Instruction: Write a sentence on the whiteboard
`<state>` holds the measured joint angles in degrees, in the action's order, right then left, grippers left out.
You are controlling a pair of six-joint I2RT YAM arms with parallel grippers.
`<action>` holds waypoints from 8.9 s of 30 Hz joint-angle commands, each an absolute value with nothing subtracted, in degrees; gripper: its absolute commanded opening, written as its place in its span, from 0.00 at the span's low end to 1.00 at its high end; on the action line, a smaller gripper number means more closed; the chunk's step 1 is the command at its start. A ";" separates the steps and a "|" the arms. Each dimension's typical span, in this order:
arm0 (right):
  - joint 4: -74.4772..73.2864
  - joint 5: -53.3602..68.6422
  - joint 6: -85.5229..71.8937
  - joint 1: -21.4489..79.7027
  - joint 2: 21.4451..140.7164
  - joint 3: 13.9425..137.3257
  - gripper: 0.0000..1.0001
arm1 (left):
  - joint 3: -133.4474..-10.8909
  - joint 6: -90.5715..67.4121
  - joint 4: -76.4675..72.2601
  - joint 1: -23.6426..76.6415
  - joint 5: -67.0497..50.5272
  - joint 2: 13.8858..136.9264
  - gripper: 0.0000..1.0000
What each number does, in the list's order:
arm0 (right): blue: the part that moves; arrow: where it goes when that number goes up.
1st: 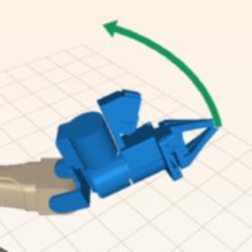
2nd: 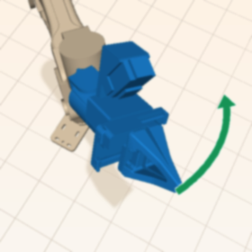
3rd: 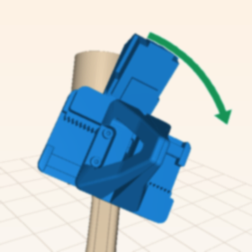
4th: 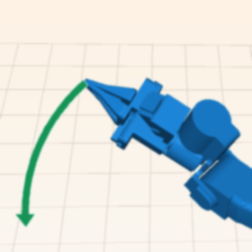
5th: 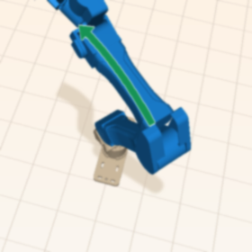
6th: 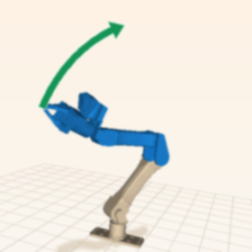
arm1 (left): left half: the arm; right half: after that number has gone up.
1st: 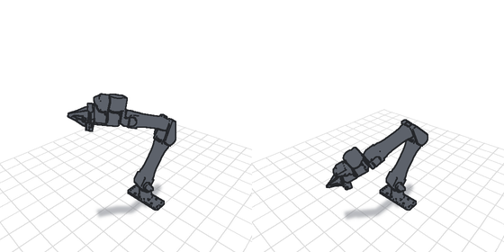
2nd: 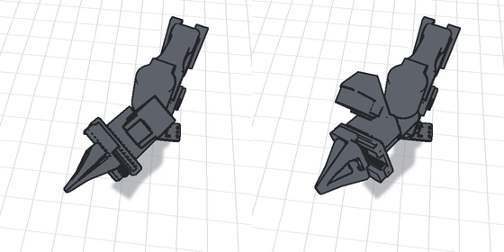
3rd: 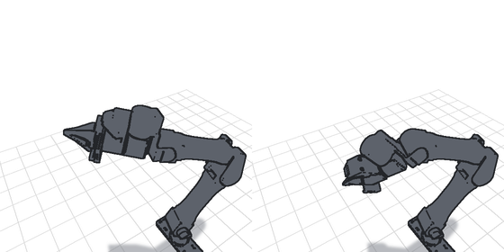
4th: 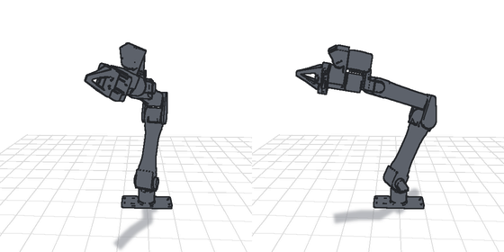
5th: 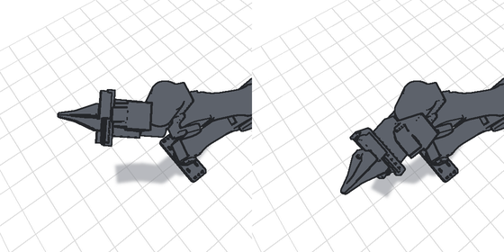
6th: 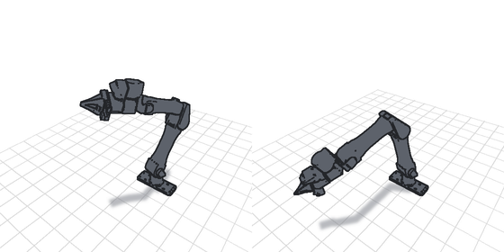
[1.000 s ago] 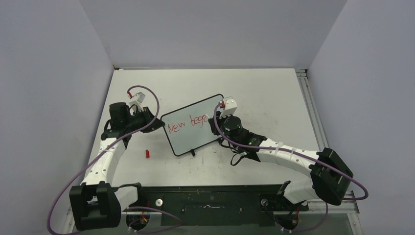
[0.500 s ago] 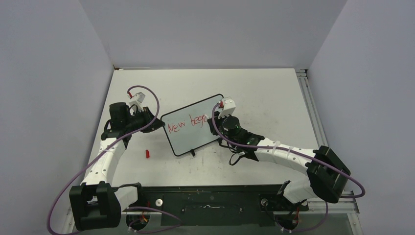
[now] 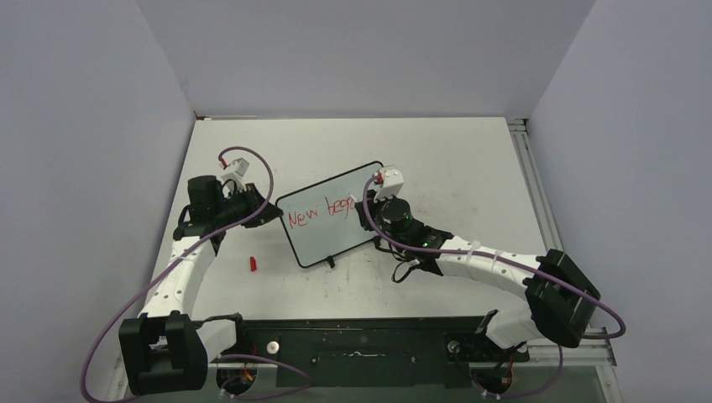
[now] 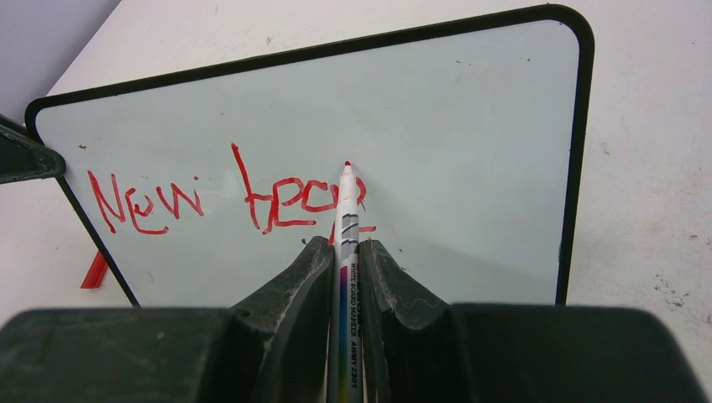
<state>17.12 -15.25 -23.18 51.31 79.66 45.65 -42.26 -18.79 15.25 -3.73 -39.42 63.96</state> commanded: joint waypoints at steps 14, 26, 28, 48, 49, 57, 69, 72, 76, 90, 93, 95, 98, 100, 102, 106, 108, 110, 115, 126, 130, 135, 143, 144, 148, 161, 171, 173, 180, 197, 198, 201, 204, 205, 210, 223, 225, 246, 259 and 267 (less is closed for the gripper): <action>20.74 -16.78 -23.36 50.71 81.34 48.11 0.05 | -43.15 -18.54 14.66 -3.16 -39.72 62.74 0.08; 17.67 -17.85 -23.41 50.71 74.23 44.51 0.05 | -43.64 -17.60 16.14 -3.25 -37.07 62.78 0.05; 17.50 -18.09 -23.55 50.63 74.25 43.86 0.05 | -43.60 -17.37 16.24 -3.25 -36.93 62.73 0.05; 18.52 -17.99 -23.25 50.55 77.29 43.32 0.05 | -42.81 -14.86 15.01 -2.64 -39.19 60.81 0.05; 18.56 -18.05 -23.21 50.49 77.51 43.40 0.05 | -42.79 -14.85 15.00 -2.56 -39.20 60.79 0.05; 19.36 -17.67 -23.03 50.37 78.55 43.93 0.05 | -42.80 -14.68 15.12 -2.47 -39.20 60.72 0.04; 20.21 -17.35 -22.54 50.41 79.52 44.60 0.05 | -42.80 -14.59 15.20 -2.46 -39.18 60.73 0.02; 20.21 -17.35 -22.52 50.43 79.61 44.57 0.05 | -42.80 -14.59 15.19 -2.46 -39.16 60.69 0.02; 20.44 -17.52 -22.53 50.43 79.68 44.55 0.05 | -42.72 -14.50 15.25 -2.46 -39.12 60.63 0.01; 20.56 -17.87 -22.48 50.42 79.53 44.72 0.05 | -42.71 -14.59 15.34 -2.46 -39.02 60.55 0.01; 20.27 -17.98 -22.82 50.43 79.57 44.16 0.05 | -42.69 -14.59 15.38 -2.46 -39.07 60.50 0.01; 19.92 -17.93 -23.08 50.40 79.69 43.81 0.05 | -42.67 -14.59 15.36 -2.46 -39.03 60.55 0.01; 19.56 -17.93 -23.48 50.42 79.67 43.23 0.05 | -42.67 -14.59 15.39 -2.46 -39.03 60.45 0.01; 19.46 -17.93 -23.72 50.40 79.62 42.82 0.05 | -42.64 -14.59 15.47 -2.46 -39.03 60.40 0.00; 19.34 -17.95 -24.02 50.49 79.53 42.43 0.05 | -42.63 -14.59 15.47 -2.46 -38.94 60.38 0.01; 19.00 -17.77 -24.77 50.77 79.37 41.31 0.05 | -42.60 -14.59 15.47 -2.46 -38.85 60.29 0.00; 18.74 -17.76 -25.07 51.07 79.19 40.69 0.05 | -42.59 -14.59 15.47 -2.46 -38.85 60.29 0.00; 18.44 -17.80 -25.27 51.46 78.95 40.20 0.05 | -42.63 -14.59 15.46 -2.46 -38.91 60.33 0.00; 18.36 -18.18 -25.53 52.10 79.16 39.81 0.05 | -42.63 -14.59 15.47 -2.42 -38.85 60.27 0.00; 19.98 -20.08 -24.32 52.03 78.94 42.31 0.05 | -42.63 -14.59 15.46 -2.48 -38.86 60.35 0.00; 20.39 -20.39 -23.76 51.90 79.27 43.25 0.05 | -42.63 -14.59 15.37 -2.46 -38.99 60.38 0.00; 20.69 -20.68 -23.25 51.78 79.64 43.98 0.05 | -42.62 -14.59 15.37 -2.46 -38.94 60.46 0.00; 21.27 -20.61 -22.70 51.09 79.67 44.47 0.05 | -42.71 -14.59 15.29 -2.46 -38.98 60.53 0.00; 21.28 -20.57 -22.68 50.99 79.81 44.54 0.05 | -42.71 -14.59 15.29 -2.46 -38.94 60.51 0.00; 21.73 -20.24 -22.40 50.70 80.42 45.20 0.05 | -42.67 -14.59 15.29 -2.46 -38.94 60.55 0.00; 21.38 -21.70 -22.94 50.13 80.91 45.26 0.05 | -42.69 -14.54 15.38 -2.46 -38.94 60.55 0.00; 20.21 -22.45 -24.06 49.65 79.71 43.62 0.05 | -42.71 -14.58 15.36 -2.46 -38.85 60.45 0.00; 20.09 -22.10 -24.22 49.63 79.69 43.42 0.05 | -42.65 -14.52 15.37 -2.46 -38.87 60.39 0.00; 19.43 -21.20 -25.33 49.66 79.38 41.78 0.05 | -42.63 -14.59 15.45 -2.46 -38.90 60.27 0.00; 19.30 -20.73 -27.02 50.09 77.39 37.92 0.05 | -42.43 -14.59 15.48 -2.47 -38.62 59.87 0.00; 19.23 -20.74 -27.06 50.10 77.42 37.81 0.05 | -42.43 -14.59 15.54 -2.46 -38.59 59.93 0.00; 18.90 -20.88 -26.86 50.09 77.15 38.00 0.05 | -42.54 -14.55 15.55 -2.46 -38.60 60.11 0.00; 18.71 -20.92 -26.43 50.14 76.53 38.60 0.05 | -42.53 -14.59 15.56 -2.46 -38.55 59.99 0.00; 18.70 -20.87 -26.30 50.15 76.29 38.78 0.05 | -42.54 -14.59 15.56 -2.46 -38.55 59.98 0.00; 17.54 -20.59 -25.67 50.18 74.76 40.17 0.05 | -42.62 -14.50 15.64 -2.46 -38.34 59.98 0.00; 17.20 -21.10 -23.86 49.30 73.91 42.49 0.05 | -42.84 -14.24 15.91 -2.46 -37.82 60.29 0.00; 17.74 -21.05 -23.74 49.17 74.60 42.66 0.05 | -42.80 -14.24 15.86 -2.46 -37.75 60.22 0.00; 21.76 -19.72 -22.99 48.32 77.88 43.58 0.05 | -42.80 -14.15 15.99 -2.46 -37.84 60.20 0.00; 20.63 -19.81 -23.93 47.98 79.22 42.74 0.05 | -42.70 -14.06 15.99 -2.46 -37.95 60.04 0.00; 20.36 -19.44 -25.95 47.90 77.97 38.68 0.05 | -42.50 -14.15 15.91 -2.47 -38.03 59.77 0.00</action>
<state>19.55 -19.84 -24.53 48.40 79.07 40.75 -42.09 -14.76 16.80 -2.55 -38.20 61.10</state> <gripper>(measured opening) 0.152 0.093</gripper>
